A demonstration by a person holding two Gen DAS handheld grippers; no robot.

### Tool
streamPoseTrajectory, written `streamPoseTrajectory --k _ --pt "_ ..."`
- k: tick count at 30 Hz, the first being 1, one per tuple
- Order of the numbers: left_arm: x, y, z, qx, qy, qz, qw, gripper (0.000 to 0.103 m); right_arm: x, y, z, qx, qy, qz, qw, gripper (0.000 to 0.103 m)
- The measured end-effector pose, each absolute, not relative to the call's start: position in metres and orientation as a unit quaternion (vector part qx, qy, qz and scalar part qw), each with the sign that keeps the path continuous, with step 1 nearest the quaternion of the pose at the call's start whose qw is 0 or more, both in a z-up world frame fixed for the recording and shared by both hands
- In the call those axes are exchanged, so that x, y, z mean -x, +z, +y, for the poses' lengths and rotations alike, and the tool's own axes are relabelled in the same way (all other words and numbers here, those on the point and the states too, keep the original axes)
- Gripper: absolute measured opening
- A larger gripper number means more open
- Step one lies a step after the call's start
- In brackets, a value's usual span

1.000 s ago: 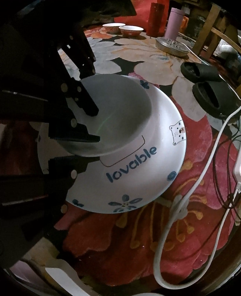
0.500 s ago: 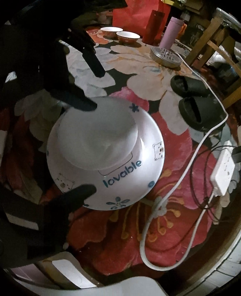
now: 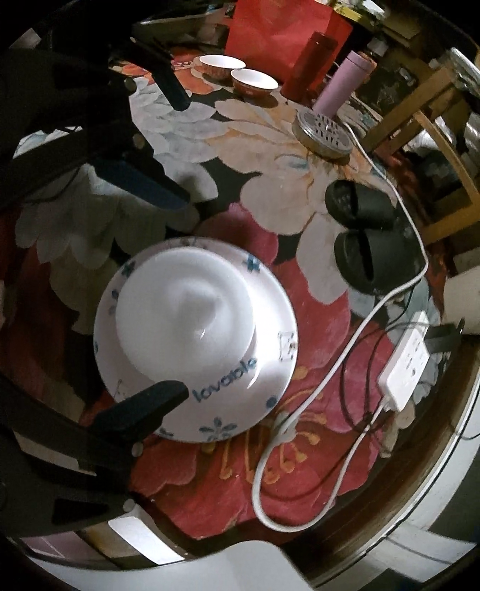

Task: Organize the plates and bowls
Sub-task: 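Withdraw both grippers from the stack and move toward the remaining bowls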

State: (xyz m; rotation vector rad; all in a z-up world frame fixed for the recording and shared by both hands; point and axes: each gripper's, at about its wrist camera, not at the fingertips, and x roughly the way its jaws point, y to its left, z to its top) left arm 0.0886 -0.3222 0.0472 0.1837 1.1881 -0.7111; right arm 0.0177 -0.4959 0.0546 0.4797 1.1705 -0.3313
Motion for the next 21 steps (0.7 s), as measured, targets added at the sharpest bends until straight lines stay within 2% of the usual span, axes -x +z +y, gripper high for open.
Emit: streamPoseTrajectory --k 21 --pt "-0.105 0.031 -0.204 -0.048 -0.244 0.559 0.791 0.102 -0.056 0.045 -0.393 -0.191 -0.067 0.564 0.801 0.095"
